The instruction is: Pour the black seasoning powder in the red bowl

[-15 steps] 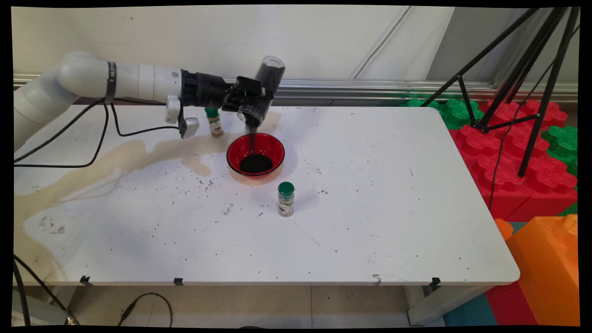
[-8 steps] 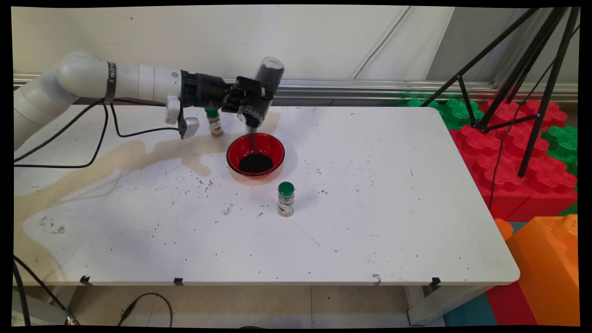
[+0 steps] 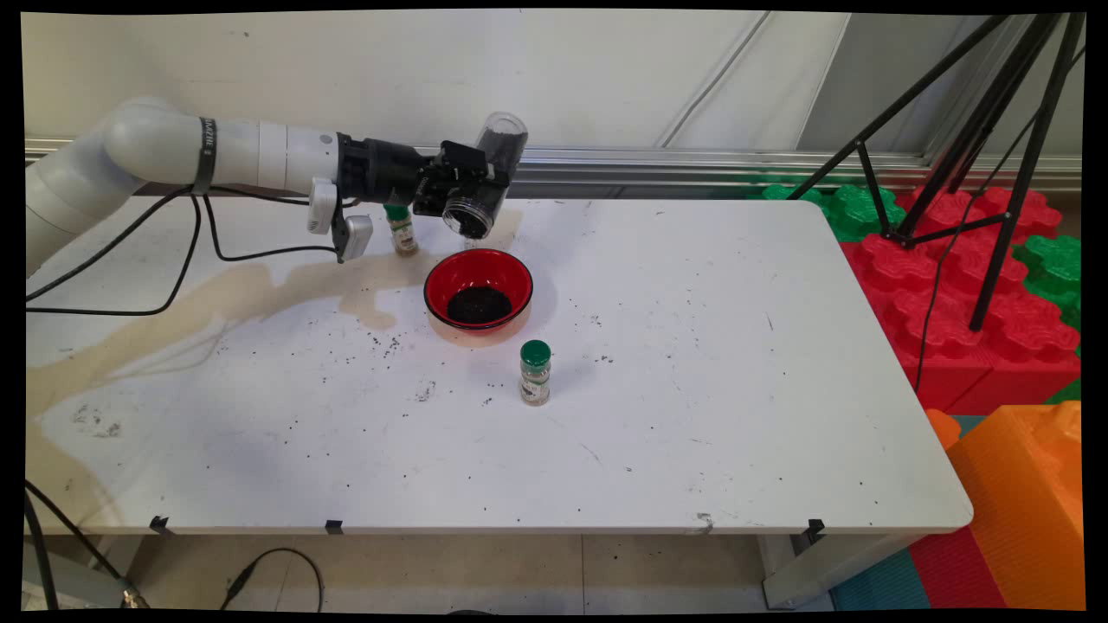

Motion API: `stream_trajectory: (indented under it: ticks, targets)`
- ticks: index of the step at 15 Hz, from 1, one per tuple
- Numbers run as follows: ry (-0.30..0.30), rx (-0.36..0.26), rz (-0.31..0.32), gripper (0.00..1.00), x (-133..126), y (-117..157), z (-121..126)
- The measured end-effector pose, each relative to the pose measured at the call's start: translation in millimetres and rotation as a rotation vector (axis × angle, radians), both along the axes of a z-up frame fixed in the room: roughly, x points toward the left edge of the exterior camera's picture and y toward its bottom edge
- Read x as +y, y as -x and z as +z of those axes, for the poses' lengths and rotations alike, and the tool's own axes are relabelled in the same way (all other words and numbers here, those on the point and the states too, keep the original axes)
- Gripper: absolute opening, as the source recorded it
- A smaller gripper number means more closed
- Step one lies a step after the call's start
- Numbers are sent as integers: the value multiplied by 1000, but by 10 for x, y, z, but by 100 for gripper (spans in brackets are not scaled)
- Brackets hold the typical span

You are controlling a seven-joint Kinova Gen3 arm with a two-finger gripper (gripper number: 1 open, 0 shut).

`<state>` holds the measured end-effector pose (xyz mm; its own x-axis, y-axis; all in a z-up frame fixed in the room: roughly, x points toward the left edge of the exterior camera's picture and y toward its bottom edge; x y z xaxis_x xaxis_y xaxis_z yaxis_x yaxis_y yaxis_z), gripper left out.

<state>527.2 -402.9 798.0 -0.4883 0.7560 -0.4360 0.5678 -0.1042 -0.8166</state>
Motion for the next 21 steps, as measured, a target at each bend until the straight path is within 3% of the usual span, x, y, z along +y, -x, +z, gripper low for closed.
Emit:
stream_trajectory:
  ticks: [14, 21]
  targets:
    - [-188, 172, 96, 0, 44, -25, 27]
    - [-334, 319, 174, 0, 57, -62, 72]
